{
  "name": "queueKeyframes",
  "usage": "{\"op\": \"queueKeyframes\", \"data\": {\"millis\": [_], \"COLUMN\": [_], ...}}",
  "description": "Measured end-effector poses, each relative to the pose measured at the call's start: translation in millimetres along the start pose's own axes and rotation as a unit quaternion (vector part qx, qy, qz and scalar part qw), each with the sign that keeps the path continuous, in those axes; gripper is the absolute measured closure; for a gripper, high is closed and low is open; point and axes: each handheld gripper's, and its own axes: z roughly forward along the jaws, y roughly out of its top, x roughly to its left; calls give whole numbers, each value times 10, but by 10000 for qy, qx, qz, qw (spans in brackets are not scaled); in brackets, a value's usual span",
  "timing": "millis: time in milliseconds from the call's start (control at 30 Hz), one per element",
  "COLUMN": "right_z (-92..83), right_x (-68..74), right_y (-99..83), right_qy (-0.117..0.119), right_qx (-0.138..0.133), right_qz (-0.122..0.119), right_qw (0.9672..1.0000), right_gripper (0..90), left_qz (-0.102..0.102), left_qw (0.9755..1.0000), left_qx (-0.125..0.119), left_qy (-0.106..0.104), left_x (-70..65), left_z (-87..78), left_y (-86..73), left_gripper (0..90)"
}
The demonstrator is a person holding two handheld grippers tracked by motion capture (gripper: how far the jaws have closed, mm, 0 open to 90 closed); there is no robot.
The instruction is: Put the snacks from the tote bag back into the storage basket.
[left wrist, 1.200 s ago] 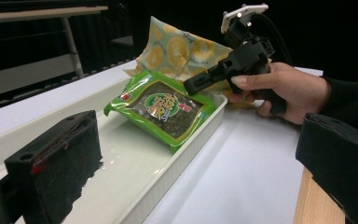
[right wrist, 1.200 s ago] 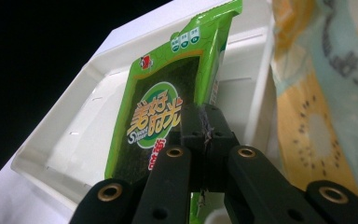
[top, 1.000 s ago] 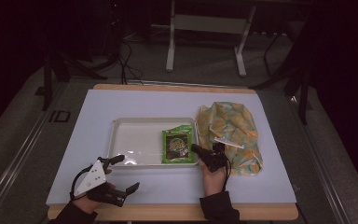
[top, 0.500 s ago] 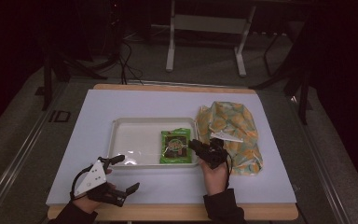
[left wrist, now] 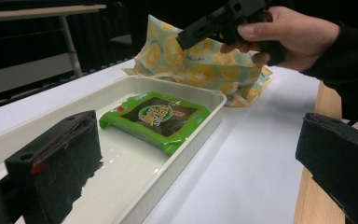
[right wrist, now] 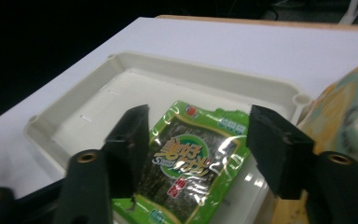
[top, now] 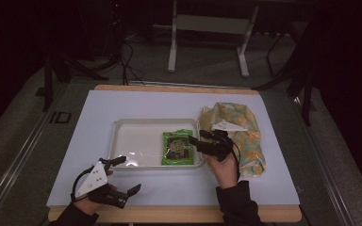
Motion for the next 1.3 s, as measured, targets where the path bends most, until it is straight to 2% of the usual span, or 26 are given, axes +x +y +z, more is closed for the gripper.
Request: {"op": "queueKeyframes", "data": {"millis": [100,133,200,300,400,433,533,800,1033,1300], "right_z": [-32,-46,-80,-141,-184,-239,-309,-502,-671,-932], "right_x": [-21,-36,-58,-108,-139,-171,-228,-369,-516,-678], "right_y": [52,77,111,175,217,259,287,250,174,119], "right_qy": [25,80,82,96,37,-120,-198,-484,-723,-1064], "right_qx": [-82,-90,-166,-193,-228,-237,-232,-267,-296,-507], "right_qz": [-24,-106,-167,-173,-199,-332,-424,-641,-577,-521], "right_qw": [10000,9999,9997,9996,9995,9991,9986,9964,9953,9917], "right_gripper": [284,240,220,142,143,145,145,145,147,148], "left_qz": [-1,-3,-2,-9,-7,-8,-15,-20,-17,-16], "left_qw": [10000,10000,10000,10000,10000,10000,10000,10000,10000,10000], "left_qx": [-3,-6,-5,0,5,6,5,12,15,18], "left_qy": [0,-4,-4,-8,-13,-13,-13,-5,-8,-10], "left_x": [0,0,0,0,-2,-2,-1,-3,-7,-7], "left_z": [-2,-2,-3,-1,0,0,1,1,3,7], "left_y": [0,0,-1,-2,-2,-2,-2,-3,-5,-5], "left_gripper": [5,5,5,5,5,5,5,5,5,5]}}
